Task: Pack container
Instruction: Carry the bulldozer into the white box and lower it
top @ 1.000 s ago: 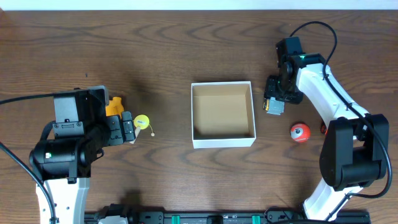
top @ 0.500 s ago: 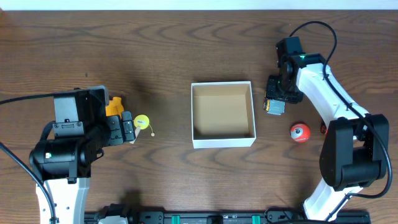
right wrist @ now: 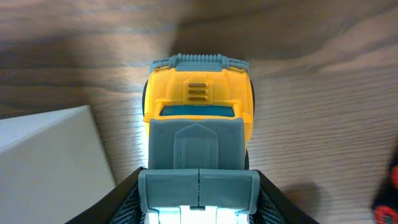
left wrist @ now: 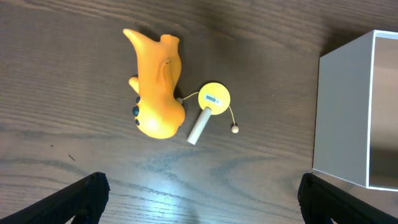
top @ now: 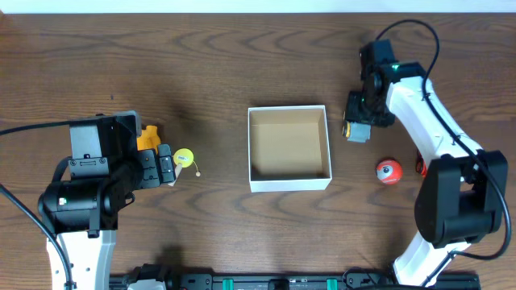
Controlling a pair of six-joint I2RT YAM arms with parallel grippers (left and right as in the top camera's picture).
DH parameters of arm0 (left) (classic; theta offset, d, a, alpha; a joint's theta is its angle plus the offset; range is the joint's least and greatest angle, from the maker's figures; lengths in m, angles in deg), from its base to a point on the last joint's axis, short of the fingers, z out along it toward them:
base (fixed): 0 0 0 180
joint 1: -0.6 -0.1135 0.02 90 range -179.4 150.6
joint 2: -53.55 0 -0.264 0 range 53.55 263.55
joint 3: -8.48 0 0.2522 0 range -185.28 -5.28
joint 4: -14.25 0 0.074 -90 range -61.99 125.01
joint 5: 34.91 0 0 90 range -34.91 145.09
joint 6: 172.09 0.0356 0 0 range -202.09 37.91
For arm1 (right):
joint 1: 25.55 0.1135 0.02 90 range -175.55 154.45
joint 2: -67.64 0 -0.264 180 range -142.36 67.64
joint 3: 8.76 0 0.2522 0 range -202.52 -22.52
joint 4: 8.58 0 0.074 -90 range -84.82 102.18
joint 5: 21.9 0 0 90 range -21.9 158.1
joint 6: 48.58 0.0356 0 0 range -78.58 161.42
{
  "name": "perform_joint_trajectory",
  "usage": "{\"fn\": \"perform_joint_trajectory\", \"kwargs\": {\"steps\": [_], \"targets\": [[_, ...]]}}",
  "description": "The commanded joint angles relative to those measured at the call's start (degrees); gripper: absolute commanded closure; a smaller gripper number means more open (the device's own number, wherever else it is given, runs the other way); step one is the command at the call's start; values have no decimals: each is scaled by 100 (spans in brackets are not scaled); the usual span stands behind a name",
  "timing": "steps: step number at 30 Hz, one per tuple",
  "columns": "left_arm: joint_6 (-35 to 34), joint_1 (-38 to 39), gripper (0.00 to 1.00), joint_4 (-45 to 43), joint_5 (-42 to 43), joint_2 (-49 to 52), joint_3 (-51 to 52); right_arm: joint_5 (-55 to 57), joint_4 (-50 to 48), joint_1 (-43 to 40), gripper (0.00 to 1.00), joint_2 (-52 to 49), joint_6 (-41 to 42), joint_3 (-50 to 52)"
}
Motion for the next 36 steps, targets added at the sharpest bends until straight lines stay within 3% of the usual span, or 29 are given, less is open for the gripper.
{"fn": "perform_joint_trajectory", "kwargs": {"steps": [1,11,19,26,36], "targets": [[-50,-15,2,17,-24,-9,-96,81,201,173,99,553,-319,-575],[-50,-15,2,15,-24,-9,-96,140,688,1467,99,1722,39,-839],[-50,-15,2,13,-24,-9,-96,555,796,2507,99,1528,1075,-570],[-50,-15,2,13,-24,-9,-96,671,273,2553,99,979,1447,146],[-50,-15,2,17,-24,-9,-96,682,-271,2398,99,166,1508,208]]}}
